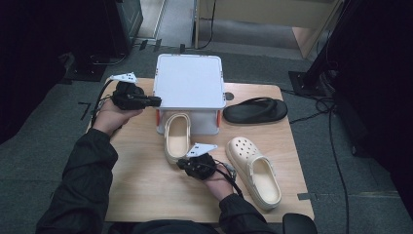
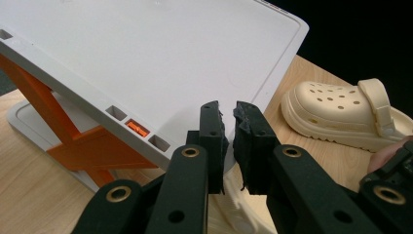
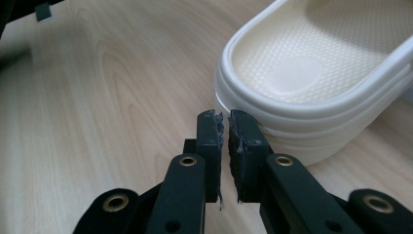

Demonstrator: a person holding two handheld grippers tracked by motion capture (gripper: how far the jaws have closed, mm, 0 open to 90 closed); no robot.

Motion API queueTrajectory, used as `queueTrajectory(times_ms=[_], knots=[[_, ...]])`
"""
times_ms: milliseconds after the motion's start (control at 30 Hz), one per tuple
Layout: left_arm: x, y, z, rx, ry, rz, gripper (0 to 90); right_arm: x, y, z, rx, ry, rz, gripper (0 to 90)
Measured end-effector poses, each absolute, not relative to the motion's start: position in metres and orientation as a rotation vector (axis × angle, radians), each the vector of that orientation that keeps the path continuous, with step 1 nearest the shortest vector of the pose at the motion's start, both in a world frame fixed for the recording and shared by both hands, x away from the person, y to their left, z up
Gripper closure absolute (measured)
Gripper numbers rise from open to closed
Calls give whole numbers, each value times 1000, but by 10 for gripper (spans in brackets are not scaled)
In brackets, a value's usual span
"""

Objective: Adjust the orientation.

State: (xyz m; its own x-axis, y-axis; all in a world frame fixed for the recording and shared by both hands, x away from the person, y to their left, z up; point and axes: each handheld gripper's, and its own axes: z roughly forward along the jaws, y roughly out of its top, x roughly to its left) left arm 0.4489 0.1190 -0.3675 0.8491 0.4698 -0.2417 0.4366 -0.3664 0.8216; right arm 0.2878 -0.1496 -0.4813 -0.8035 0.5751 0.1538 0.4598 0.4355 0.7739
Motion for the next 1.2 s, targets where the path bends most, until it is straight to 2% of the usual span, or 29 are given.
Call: queueTrajectory(times_ms=[1200], knots=[[448,119,-367,2005,668,36,822,353,-134,-481,1005,2513,1266,823]])
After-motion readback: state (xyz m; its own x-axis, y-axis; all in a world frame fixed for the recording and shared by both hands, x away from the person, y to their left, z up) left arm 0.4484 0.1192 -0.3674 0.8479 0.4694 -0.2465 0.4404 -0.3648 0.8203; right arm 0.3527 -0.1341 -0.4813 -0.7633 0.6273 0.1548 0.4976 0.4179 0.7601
